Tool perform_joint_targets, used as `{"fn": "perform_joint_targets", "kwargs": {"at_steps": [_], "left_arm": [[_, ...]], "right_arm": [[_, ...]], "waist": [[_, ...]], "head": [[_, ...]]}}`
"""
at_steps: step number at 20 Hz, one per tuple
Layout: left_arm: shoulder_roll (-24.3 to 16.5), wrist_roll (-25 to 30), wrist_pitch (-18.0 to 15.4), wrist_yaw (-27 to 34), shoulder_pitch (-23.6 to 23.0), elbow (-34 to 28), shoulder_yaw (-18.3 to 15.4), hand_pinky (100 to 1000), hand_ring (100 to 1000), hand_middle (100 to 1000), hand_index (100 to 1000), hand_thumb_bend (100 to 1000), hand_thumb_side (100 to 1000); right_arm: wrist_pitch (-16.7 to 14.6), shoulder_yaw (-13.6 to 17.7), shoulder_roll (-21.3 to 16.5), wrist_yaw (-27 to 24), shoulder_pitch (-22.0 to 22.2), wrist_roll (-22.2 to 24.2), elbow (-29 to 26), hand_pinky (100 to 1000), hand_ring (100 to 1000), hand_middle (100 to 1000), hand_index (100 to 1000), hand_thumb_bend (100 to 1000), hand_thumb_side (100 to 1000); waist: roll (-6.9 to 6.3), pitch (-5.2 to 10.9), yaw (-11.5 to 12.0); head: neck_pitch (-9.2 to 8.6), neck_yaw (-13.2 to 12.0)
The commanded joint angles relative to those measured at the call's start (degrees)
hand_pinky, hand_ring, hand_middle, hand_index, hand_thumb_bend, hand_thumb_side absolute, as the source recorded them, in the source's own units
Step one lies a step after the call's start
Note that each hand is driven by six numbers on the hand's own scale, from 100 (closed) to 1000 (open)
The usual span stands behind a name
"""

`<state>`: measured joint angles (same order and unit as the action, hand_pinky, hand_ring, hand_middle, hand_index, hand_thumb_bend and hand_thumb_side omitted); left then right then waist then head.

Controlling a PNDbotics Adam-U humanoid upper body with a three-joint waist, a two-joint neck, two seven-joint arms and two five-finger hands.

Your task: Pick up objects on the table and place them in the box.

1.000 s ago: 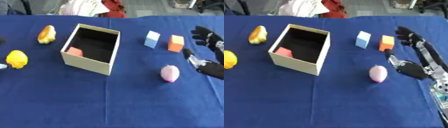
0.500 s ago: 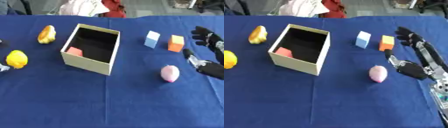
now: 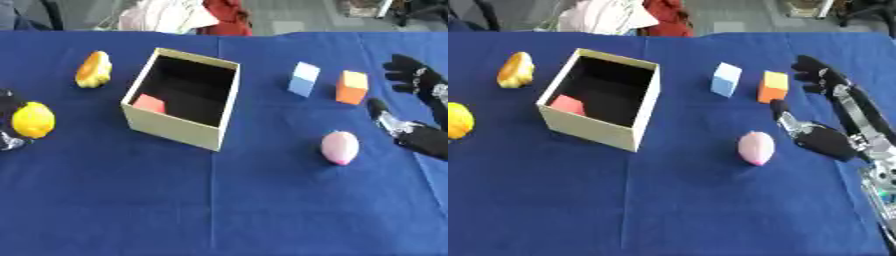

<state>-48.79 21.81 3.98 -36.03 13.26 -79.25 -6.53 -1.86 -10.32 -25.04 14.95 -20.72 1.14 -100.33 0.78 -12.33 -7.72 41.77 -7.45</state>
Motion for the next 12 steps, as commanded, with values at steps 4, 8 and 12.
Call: {"fn": "perform_joint_targets", "kwargs": {"at_steps": [4,8,12], "left_arm": [[-1.1,-4.3,0.4,-1.6,0.7,-0.7,-0.6,643,545,475,630,399,100],[-1.0,-7.9,0.9,-2.5,0.6,-1.9,-0.9,608,510,432,582,380,100],[-1.0,-10.5,1.1,-3.8,0.6,-4.4,-1.3,588,491,402,551,374,100]], "right_arm": [[-0.1,0.3,-1.0,-0.4,-0.8,0.1,-0.5,861,893,882,983,258,472],[-0.1,0.3,-1.0,-0.4,-0.8,0.1,-0.4,861,893,882,983,259,472],[-0.1,0.4,-1.0,-0.4,-0.7,0.1,-0.4,861,893,882,983,260,472]], "waist": [[-0.27,1.42,0.2],[-0.31,1.45,0.3],[-0.35,1.52,0.3]], "head": [[-0.48,-0.8],[-0.56,-2.3],[-0.58,-3.2]]}}
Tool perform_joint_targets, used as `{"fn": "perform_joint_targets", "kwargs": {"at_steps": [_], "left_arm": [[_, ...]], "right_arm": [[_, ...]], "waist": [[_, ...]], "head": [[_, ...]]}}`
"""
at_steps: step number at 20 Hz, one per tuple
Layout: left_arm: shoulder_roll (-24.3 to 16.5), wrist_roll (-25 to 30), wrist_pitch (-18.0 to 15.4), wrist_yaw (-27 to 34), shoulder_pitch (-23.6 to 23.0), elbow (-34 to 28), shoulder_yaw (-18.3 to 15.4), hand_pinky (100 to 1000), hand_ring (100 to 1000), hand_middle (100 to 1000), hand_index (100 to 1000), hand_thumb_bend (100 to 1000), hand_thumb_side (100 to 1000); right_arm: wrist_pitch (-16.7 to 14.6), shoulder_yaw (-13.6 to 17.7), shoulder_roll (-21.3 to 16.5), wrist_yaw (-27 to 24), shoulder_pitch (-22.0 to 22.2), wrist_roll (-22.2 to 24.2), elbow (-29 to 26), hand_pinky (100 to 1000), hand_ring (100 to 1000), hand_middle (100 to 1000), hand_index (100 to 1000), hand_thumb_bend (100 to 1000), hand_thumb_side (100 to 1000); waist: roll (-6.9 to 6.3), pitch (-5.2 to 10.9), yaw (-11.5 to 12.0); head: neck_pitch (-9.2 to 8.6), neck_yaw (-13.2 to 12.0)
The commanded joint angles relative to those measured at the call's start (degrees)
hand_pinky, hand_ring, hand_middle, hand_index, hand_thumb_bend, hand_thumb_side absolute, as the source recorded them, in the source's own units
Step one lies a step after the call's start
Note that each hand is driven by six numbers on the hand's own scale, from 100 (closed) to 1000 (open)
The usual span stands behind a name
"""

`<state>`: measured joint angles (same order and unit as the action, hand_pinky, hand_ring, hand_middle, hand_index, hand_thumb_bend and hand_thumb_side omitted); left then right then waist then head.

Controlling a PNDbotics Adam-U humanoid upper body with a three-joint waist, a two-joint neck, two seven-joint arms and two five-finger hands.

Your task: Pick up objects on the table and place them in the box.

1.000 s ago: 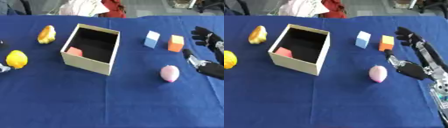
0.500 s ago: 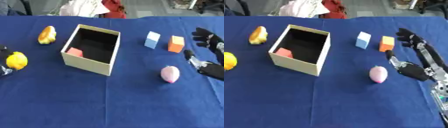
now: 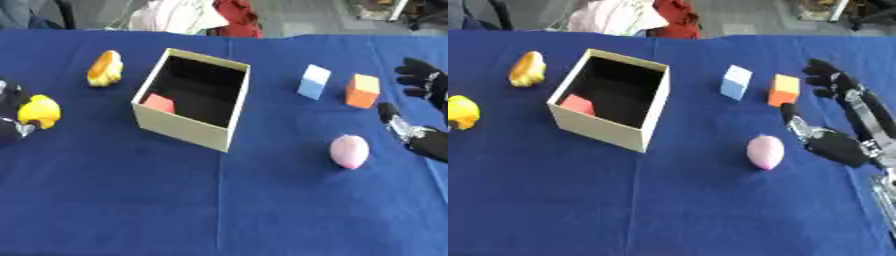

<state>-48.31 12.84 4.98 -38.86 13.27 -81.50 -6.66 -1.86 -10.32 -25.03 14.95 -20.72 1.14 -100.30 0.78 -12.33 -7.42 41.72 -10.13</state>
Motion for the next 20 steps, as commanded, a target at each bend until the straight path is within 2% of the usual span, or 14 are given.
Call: {"fn": "perform_joint_targets", "kwargs": {"at_steps": [1,2,7,11,15,20], "left_arm": [[-1.5,-1.9,0.1,-1.1,0.6,-3.0,-1.1,587,489,399,547,373,100],[-1.5,-2.2,0.0,-1.3,0.6,-3.8,-1.1,584,486,392,541,373,100],[-1.8,-3.4,-0.3,-2.1,1.2,-9.2,-1.3,587,485,385,537,386,100],[-2.3,-4.1,-1.1,-1.7,3.4,-14.6,-0.8,592,487,383,535,394,100],[-2.1,-3.4,-1.7,0.0,8.2,-18.6,1.6,587,485,379,532,399,100],[0.0,0.0,-3.3,0.6,15.8,-19.5,7.0,594,489,385,538,386,100]], "right_arm": [[-0.1,0.4,-1.0,-0.4,-0.7,0.1,-0.4,861,893,882,983,260,473],[-0.1,0.4,-1.0,-0.4,-0.7,0.1,-0.4,861,893,882,983,237,478],[0.0,0.4,-1.0,-0.4,-0.7,0.0,-0.4,861,893,882,983,236,479],[0.0,0.3,-1.0,-0.4,-0.6,0.0,-0.3,862,894,882,983,232,480],[-0.1,0.1,-0.8,-0.5,-0.6,0.2,-0.3,861,894,882,983,228,482],[-0.1,-0.1,-0.5,-0.5,-0.7,0.4,-0.2,862,894,882,984,228,482]], "waist": [[-0.35,1.54,0.1],[-0.34,1.57,0.1],[-0.31,1.68,-0.1],[-0.34,1.8,-0.2],[-0.33,2.01,-0.3],[-0.14,2.34,-0.8]], "head": [[-0.52,-0.5],[-0.51,-0.5],[-0.49,-0.3],[-0.33,-0.2],[-0.25,0.1],[-0.33,0.2]]}}
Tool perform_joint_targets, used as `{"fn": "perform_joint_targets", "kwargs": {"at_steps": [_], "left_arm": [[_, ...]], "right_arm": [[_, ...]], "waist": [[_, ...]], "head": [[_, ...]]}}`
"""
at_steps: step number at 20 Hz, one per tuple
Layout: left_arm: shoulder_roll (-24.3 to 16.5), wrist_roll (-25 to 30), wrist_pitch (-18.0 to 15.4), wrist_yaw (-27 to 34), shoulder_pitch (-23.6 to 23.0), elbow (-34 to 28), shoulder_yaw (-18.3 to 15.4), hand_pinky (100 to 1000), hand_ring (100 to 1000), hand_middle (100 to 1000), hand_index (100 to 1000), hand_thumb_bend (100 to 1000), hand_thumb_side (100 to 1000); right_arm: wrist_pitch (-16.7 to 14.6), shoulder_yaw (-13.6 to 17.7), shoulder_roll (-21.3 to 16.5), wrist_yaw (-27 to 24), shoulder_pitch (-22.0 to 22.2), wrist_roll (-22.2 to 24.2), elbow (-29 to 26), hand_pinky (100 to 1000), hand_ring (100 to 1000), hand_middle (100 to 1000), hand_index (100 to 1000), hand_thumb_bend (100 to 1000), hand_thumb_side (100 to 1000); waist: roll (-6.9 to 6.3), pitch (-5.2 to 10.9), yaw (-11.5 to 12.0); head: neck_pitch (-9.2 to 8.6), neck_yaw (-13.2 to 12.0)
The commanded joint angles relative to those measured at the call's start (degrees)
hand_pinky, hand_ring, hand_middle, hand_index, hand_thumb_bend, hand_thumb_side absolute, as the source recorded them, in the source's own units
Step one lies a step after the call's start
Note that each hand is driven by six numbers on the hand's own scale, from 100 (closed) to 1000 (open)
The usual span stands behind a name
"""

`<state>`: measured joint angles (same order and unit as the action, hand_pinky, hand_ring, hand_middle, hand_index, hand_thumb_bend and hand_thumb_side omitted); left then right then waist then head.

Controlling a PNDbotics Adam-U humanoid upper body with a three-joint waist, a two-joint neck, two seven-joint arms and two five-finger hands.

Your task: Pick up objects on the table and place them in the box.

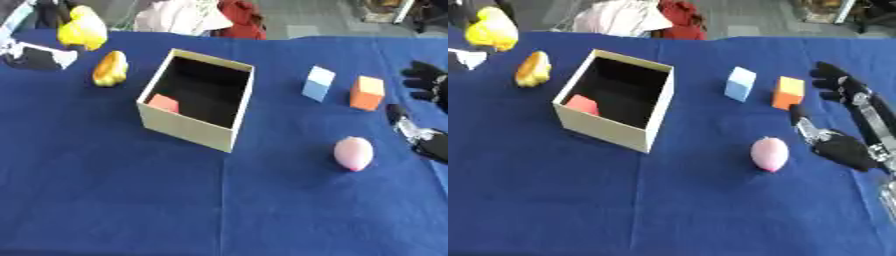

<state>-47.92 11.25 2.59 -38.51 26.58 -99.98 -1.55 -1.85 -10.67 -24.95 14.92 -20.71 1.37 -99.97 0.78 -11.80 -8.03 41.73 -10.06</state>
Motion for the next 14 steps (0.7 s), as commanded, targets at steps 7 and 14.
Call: {"fn": "perform_joint_targets", "kwargs": {"at_steps": [7,14], "left_arm": [[3.5,8.1,-5.2,-0.9,9.0,3.3,10.5,606,498,401,554,376,100],[6.4,11.1,-6.8,-0.9,10.4,8.1,14.0,678,581,496,648,461,100]], "right_arm": [[-0.2,0.0,-0.4,-0.6,-0.9,0.5,-0.4,862,894,882,984,231,483],[-0.2,-0.1,-0.2,-0.7,-1.0,0.7,-0.3,862,894,882,984,226,486]], "waist": [[0.03,1.85,-1.1],[0.02,1.48,-1.3]], "head": [[-0.71,0.2],[-0.98,0.3]]}}
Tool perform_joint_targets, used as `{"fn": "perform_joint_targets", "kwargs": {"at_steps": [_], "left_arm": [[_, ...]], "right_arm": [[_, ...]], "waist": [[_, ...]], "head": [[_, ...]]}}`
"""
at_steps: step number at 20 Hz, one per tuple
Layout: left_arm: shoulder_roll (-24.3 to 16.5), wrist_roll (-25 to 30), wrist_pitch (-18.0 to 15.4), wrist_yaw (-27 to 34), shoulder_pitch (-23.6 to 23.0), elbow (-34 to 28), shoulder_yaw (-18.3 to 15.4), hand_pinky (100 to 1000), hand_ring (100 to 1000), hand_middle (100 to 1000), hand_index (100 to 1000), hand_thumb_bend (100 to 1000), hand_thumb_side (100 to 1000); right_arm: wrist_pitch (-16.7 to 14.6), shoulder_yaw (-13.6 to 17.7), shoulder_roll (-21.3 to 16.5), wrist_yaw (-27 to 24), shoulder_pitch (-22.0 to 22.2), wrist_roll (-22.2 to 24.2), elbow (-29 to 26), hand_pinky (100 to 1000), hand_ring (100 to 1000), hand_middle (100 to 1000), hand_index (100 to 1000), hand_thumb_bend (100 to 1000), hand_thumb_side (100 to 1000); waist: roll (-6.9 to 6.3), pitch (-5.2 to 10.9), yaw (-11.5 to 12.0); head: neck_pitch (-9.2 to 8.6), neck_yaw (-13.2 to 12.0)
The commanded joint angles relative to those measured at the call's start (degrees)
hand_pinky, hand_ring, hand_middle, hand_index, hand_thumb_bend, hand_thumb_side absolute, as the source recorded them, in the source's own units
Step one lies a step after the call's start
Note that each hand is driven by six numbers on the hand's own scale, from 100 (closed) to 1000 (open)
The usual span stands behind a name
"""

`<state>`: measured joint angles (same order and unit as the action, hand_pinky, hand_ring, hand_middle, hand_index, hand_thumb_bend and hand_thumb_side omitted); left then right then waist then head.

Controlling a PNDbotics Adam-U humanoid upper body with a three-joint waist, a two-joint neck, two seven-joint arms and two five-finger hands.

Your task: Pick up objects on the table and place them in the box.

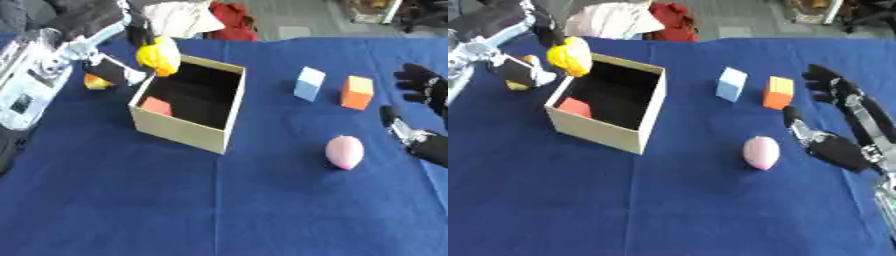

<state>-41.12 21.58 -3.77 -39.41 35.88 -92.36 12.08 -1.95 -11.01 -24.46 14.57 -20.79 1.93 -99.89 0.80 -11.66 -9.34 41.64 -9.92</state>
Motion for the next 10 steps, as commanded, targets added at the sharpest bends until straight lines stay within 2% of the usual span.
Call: {"fn": "perform_joint_targets", "kwargs": {"at_steps": [1,2,3,5,6,7,9,10], "left_arm": [[-0.2,0.9,-0.5,0.3,1.0,0.8,0.6,692,608,525,674,493,100],[-0.1,1.1,-0.6,0.7,0.9,1.0,0.8,700,622,540,688,505,100],[0.1,1.2,-0.8,1.0,0.7,1.1,1.0,733,688,610,751,564,114],[0.0,1.3,-1.1,1.5,0.4,0.9,0.9,775,753,700,823,658,198],[-0.1,1.4,-1.1,1.7,0.1,0.6,0.8,779,758,707,828,671,209],[-0.3,1.5,-1.2,1.8,-0.2,0.1,0.5,807,793,757,866,800,311],[-1.0,1.4,-1.2,2.0,-1.0,-1.1,-0.4,826,816,789,892,891,385],[-1.4,1.2,-1.2,2.0,-1.4,-1.9,-1.0,828,819,792,894,901,394]], "right_arm": [[-0.1,0.2,-0.7,-0.4,-1.0,0.1,-0.4,862,894,882,984,225,486],[-0.1,0.2,-0.7,-0.4,-1.0,0.1,-0.4,862,894,882,984,224,486],[-0.2,0.2,-0.7,-0.3,-1.1,0.1,-0.4,862,894,882,984,224,487],[-0.2,0.2,-0.6,-0.3,-1.1,0.2,-0.4,862,894,882,984,222,488],[-0.2,0.2,-0.6,-0.3,-1.1,0.2,-0.4,862,894,882,984,222,488],[-0.2,0.2,-0.6,-0.3,-1.1,0.2,-0.3,862,894,882,984,221,489],[-0.1,0.3,-0.6,-0.3,-1.1,0.1,-0.3,862,894,882,984,220,489],[-0.1,0.3,-0.6,-0.3,-1.1,0.1,-0.2,862,894,882,984,220,489]], "waist": [[0.0,1.28,0.0],[0.0,1.23,0.0],[0.02,1.19,0.0],[0.05,1.11,0.0],[0.07,1.09,0.1],[0.07,1.07,0.1],[0.06,1.06,0.2],[0.05,1.05,0.3]], "head": [[-0.92,0.2],[-0.93,0.2],[-0.94,0.2],[-0.94,0.1],[-0.93,0.1],[-0.95,0.0],[-0.95,0.0],[-0.95,0.1]]}}
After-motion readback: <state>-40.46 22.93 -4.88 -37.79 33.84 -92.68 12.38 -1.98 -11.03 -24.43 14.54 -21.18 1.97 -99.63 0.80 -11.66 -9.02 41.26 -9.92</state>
